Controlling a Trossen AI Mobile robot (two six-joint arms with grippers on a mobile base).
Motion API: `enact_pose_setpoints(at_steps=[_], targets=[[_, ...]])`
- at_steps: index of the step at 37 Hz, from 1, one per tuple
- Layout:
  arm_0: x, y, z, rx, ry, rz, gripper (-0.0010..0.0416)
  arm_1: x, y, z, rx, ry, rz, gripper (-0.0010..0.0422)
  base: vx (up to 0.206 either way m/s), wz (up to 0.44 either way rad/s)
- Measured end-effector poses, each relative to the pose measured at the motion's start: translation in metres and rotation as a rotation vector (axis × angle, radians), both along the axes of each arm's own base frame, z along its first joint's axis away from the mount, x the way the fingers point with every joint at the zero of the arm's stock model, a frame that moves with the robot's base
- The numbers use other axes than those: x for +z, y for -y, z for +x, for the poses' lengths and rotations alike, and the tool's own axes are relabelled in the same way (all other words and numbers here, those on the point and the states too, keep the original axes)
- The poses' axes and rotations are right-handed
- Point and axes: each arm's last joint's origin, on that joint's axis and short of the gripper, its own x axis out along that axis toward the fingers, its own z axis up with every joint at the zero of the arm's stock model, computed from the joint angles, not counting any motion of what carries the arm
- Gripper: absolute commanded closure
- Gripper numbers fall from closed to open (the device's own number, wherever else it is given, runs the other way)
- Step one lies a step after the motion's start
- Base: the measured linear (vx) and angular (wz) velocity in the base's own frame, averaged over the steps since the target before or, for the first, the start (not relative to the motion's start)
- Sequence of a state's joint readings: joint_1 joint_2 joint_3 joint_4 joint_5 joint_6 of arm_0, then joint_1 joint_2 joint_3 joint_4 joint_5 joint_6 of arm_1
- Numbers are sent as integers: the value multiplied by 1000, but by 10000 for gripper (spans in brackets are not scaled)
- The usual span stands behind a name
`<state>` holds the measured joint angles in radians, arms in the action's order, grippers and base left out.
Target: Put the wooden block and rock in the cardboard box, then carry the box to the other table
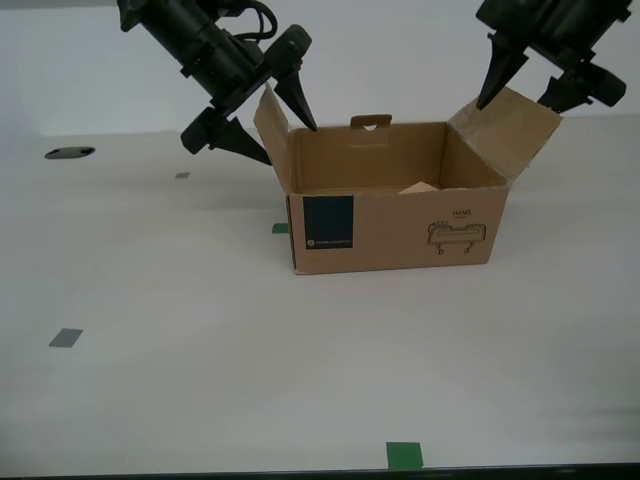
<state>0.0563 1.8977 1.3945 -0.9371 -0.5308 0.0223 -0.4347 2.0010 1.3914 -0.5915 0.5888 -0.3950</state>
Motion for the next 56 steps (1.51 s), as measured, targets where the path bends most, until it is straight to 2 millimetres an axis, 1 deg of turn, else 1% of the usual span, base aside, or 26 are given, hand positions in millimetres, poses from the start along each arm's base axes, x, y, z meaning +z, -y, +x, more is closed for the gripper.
enact_pose_setpoints(at_steps=[4, 9, 17, 22, 28, 33, 46, 52, 56], targets=[[-15, -2, 4, 6, -40, -2, 104, -3, 3, -1, -9, -5, 4, 71, 0, 0], [-28, -6, 8, 14, -60, 5, 114, -3, 5, -1, -11, 6, 4, 71, 0, 0], [-41, -14, 11, 36, -74, 11, 120, -3, 6, -1, 6, 31, 47, 71, 0, 0], [-42, -18, 12, 47, -68, 11, 113, -3, 8, 0, 4, 47, 40, 71, 0, 0], [-41, -21, 14, 50, -48, 14, 94, -8, 11, 2, 14, 41, 39, 71, 0, 0], [-41, -21, 14, 50, -49, 14, 95, -6, 11, 2, 16, 44, 36, 71, 0, 0], [-40, -22, 13, 54, -52, 14, 130, 7, 14, 7, 16, 63, 27, 71, 0, 0], [-34, -22, 12, 55, -38, 15, 161, 9, 13, 7, 16, 45, 37, 72, 0, 0], [-32, -22, 12, 55, -31, 16, 186, 8, 13, 6, 15, 33, 42, 88, 0, 0]])
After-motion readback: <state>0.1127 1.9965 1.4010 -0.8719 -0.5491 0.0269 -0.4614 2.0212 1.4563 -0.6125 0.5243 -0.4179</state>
